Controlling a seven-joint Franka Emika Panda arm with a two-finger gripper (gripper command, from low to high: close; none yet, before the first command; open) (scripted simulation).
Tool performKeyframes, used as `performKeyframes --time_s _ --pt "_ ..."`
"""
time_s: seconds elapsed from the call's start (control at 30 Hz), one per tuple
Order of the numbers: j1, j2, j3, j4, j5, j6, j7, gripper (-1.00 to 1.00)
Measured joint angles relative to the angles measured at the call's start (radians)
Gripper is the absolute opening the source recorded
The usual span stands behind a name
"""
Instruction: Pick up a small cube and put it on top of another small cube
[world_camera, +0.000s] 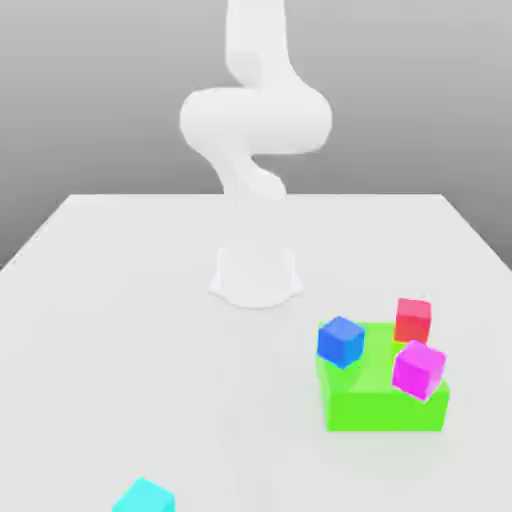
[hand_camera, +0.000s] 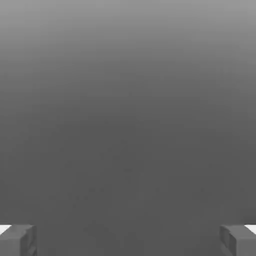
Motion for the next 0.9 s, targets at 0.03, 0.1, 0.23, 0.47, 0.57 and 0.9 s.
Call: performKeyframes --time_s 0.03,0.1,0.23,0.47,0.57,0.9 --pt "-0.007 0.039 -0.001 0.000 0.000 0.012 0.009 0.00" --pt "-0.019 0.114 -0.003 0.000 -0.001 0.035 0.027 0.00" --pt "-0.043 0.260 -0.009 0.000 -0.002 0.080 0.062 0.00" --pt "-0.077 0.514 -0.027 0.000 -0.003 0.158 0.122 0.00" --pt "-0.092 0.622 -0.037 0.000 0.001 0.192 0.145 0.00" --pt "-0.135 0.986 -0.061 0.000 0.037 0.303 0.203 0.00"
